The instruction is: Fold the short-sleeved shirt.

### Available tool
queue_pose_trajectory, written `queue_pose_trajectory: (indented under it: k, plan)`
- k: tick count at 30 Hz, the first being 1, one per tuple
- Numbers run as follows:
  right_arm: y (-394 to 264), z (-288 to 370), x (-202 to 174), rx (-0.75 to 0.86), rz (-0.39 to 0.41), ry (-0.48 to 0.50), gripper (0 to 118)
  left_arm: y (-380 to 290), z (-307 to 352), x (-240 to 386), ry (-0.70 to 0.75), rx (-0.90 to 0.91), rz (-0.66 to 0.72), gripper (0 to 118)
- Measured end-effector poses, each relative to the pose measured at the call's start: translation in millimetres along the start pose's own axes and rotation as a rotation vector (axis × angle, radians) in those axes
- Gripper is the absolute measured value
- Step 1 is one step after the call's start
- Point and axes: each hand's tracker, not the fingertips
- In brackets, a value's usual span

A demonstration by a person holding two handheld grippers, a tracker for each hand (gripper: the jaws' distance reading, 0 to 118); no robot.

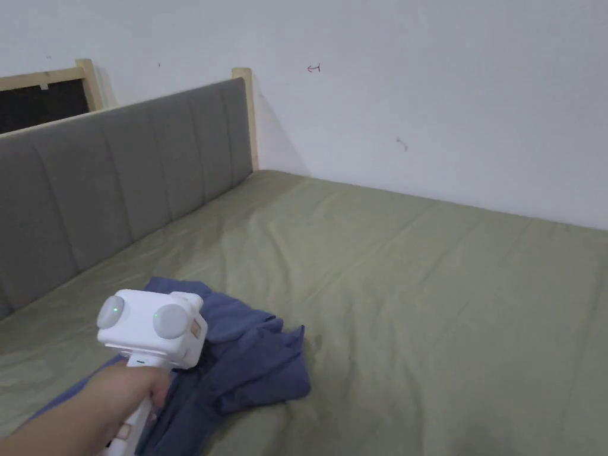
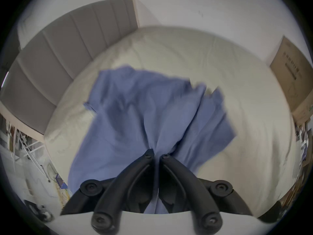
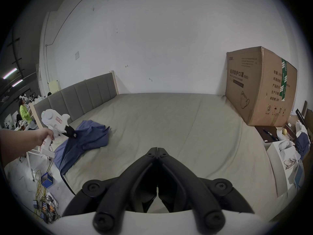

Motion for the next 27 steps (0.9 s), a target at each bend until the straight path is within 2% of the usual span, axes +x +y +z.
queue_pose_trajectory:
  k: [3,6,8,14,17,19,22,25,27]
  plan:
    - [6.7,18.9,8.7,0.045,-0.010,-0.001,0,20.4,75.9,-15.6,-0.122,0.190,0.054,2]
    - [11.8,36.2,17.8,0.083,-0.018,-0.013,0,52.6,151.6,-12.9,-0.150,0.358,-0.008,2]
    - [15.1,47.2,25.1,0.105,-0.032,-0.025,0,68.1,213.3,2.0,-0.220,0.455,-0.044,1]
    - [23.6,79.2,49.5,0.161,-0.106,-0.069,0,89.9,340.3,103.3,-0.405,0.691,-0.269,1]
    - [25.4,96.4,63.4,0.198,-0.117,-0.108,0,84.8,369.9,171.5,-0.549,0.712,-0.354,1]
    - [24.7,105.9,75.7,0.223,-0.128,-0.149,0,81.3,369.0,217.1,-0.629,0.655,-0.415,1]
    - [20.2,118.5,96.5,0.236,-0.153,-0.205,0,64.4,333.0,289.9,-0.659,0.567,-0.520,1]
    - [9.7,123.2,115.7,0.217,-0.169,-0.231,0,47.4,250.9,349.7,-0.767,0.382,-0.531,1]
    - [-0.4,120.6,126.3,0.183,-0.172,-0.254,0,31.7,180.8,388.9,-0.755,0.222,-0.533,1]
